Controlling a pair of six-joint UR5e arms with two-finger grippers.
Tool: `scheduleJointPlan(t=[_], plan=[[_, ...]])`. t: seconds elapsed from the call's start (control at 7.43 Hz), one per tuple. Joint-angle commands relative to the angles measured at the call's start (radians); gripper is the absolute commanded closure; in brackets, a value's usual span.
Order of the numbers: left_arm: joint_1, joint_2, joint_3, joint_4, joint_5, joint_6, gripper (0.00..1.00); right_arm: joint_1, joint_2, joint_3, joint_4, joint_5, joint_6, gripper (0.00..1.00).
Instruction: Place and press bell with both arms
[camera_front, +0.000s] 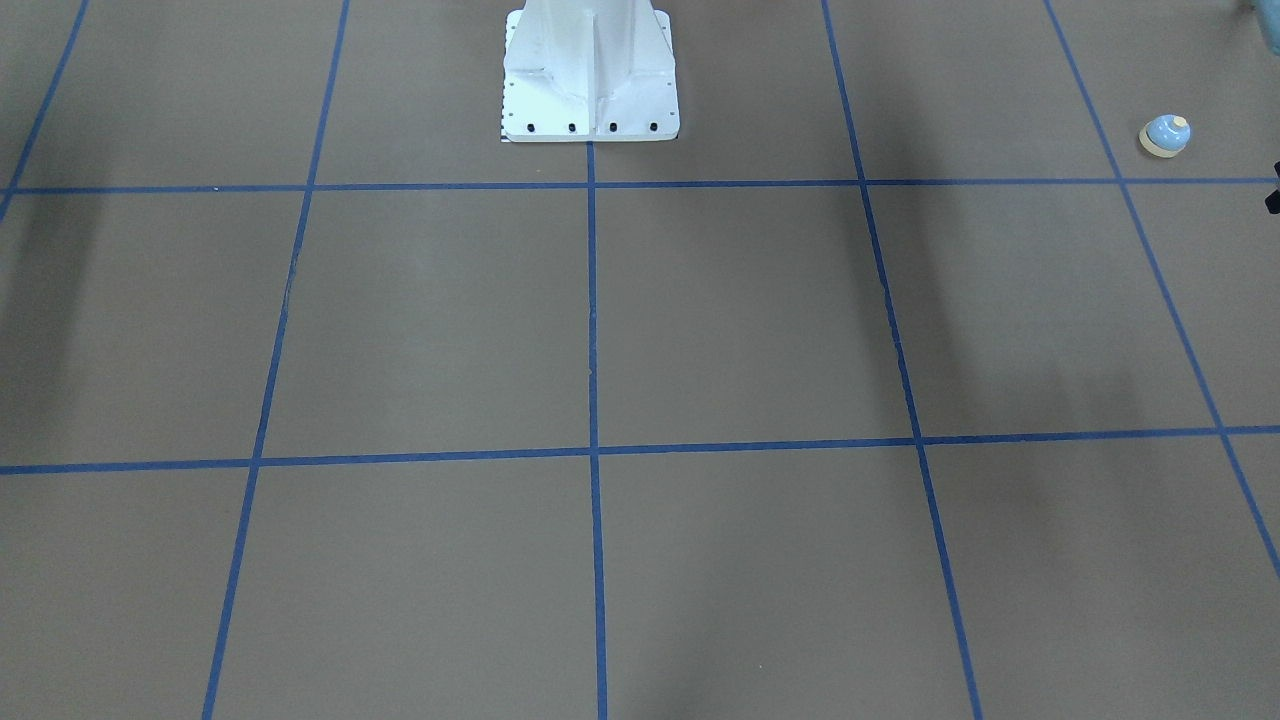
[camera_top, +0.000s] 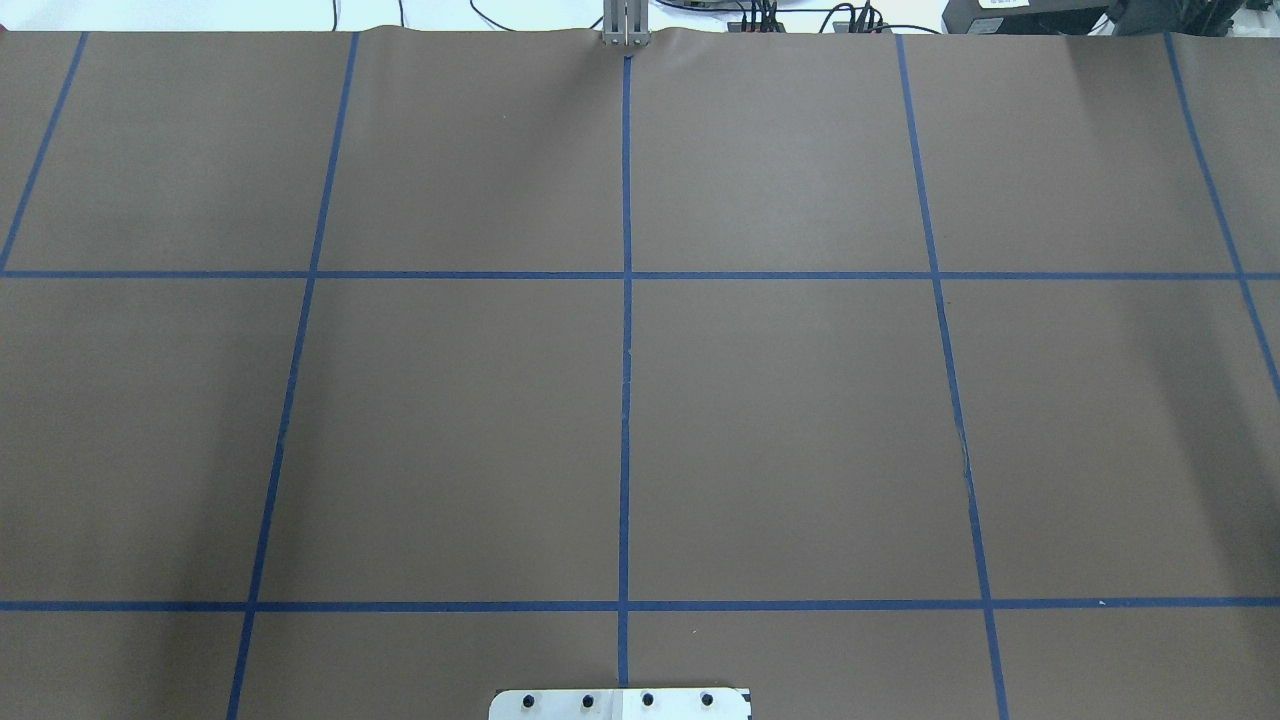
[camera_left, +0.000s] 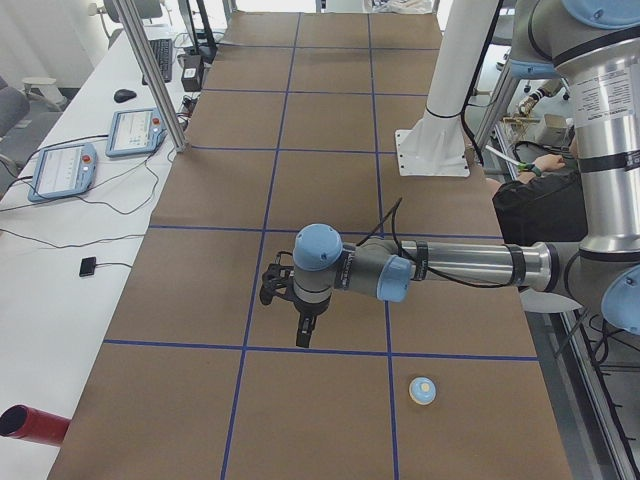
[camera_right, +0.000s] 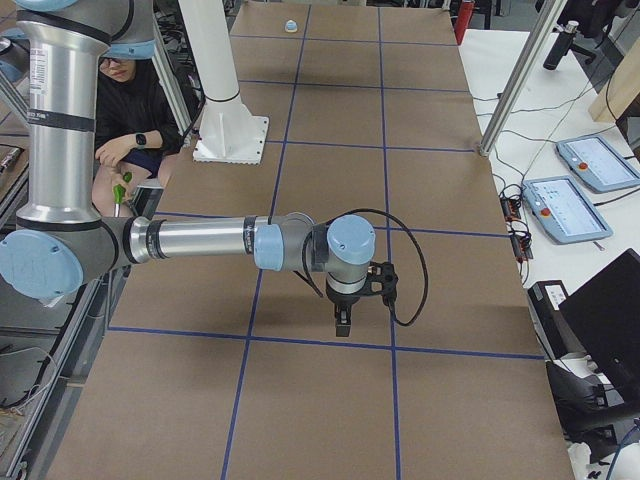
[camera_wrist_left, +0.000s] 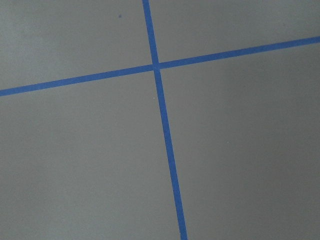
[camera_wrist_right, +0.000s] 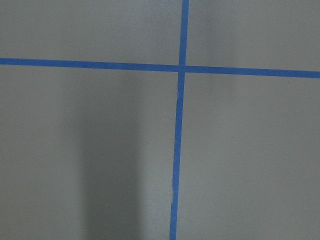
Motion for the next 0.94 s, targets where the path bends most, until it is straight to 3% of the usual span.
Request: scheduleJointPlan(t=[0.0,0.67,0.81], plan=[[-0.001,-0.001,0.003,0.0,0.007,0.003,0.0,0.0,0.0,-0.001,0.0,-0.001,0.0,0.0],[0.006,-0.007,0.02,0.0,0.002,-0.004,0.0,0.0,-0.006,-0.001,0.0,-0.001,0.002,0.0],[0.053,-0.026,-0.008,0.004,0.004,-0.006,0.0,0.0,-0.009,-0.001,0.0,0.001,0.0,0.0]])
